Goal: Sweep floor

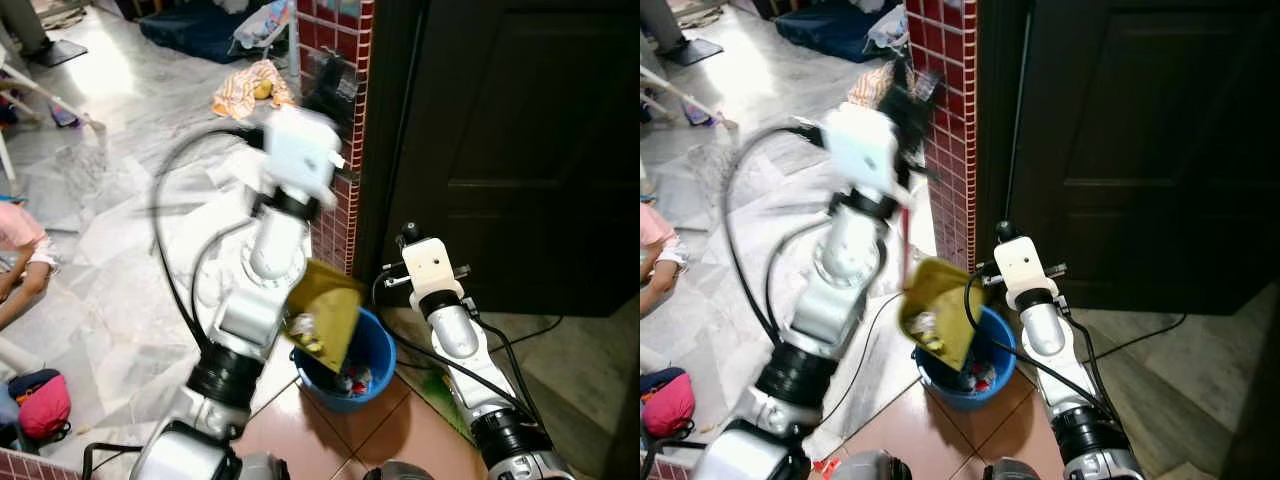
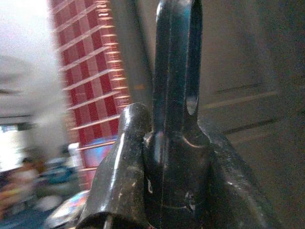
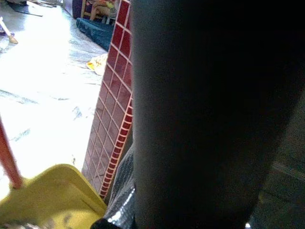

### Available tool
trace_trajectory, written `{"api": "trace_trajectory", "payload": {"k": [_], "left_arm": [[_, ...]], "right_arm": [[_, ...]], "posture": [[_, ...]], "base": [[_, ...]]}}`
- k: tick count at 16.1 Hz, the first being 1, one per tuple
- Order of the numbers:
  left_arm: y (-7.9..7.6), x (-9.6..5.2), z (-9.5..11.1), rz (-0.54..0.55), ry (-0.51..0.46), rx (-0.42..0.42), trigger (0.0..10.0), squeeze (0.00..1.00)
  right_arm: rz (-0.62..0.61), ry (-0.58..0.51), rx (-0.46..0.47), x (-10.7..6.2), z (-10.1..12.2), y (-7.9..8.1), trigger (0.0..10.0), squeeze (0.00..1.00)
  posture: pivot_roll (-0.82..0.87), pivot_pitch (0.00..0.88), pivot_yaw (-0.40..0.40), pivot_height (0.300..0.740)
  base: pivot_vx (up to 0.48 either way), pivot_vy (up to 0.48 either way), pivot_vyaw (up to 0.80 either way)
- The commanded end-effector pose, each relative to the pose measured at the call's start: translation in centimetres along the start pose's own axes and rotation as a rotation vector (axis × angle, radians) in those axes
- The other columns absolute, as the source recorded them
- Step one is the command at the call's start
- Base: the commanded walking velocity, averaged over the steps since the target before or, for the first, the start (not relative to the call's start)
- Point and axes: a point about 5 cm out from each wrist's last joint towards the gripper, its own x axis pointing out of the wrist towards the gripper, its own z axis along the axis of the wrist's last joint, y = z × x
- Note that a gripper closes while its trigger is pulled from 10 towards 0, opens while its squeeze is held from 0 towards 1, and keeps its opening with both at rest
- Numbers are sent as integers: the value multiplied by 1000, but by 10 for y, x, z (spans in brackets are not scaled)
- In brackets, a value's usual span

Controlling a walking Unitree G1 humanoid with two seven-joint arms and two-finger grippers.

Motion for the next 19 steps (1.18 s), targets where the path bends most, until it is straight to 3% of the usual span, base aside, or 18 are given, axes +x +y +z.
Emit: {"api": "trace_trajectory", "payload": {"k": [1, 6, 7, 10, 15, 18, 19], "left_arm": [[-5, -2, 7, -72, -34, -12, 10000, 0], [-24, -10, 13, -328, -61, -40, 10000, 0], [-28, -13, 20, -425, -112, 23, 10000, 0], [-29, -23, 31, -580, -210, 167, 10000, 0], [-26, -24, 32, -576, -207, 171, 10000, 0], [-6, -5, 38, -355, -178, 75, 10000, 0], [13, 10, 48, -211, -170, -17, 10000, 0]], "right_arm": [[-5, -49, -8, 5, 10, -2, 10000, 0], [-14, -54, -8, 6, 11, -3, 10000, 0], [-11, -60, -9, 8, 12, -3, 10000, 0], [-11, -69, -15, 13, 14, -5, 10000, 0], [-3, -75, -17, 14, 15, -2, 10000, 0], [0, -77, -19, 15, 15, -2, 10000, 0], [3, -71, -18, 15, 13, -2, 10000, 0]], "posture": [[-66, 0, 83, 740], [-68, 0, 80, 740], [-59, 0, 75, 740], [-50, 0, 65, 740], [-49, 0, 61, 740], [-53, 0, 62, 740], [-50, 0, 57, 740]], "base": [[0, 0, 0], [0, 0, 0], [0, 0, 0], [0, 0, 0], [0, 0, 0], [0, 0, 0], [0, 0, 0]]}}
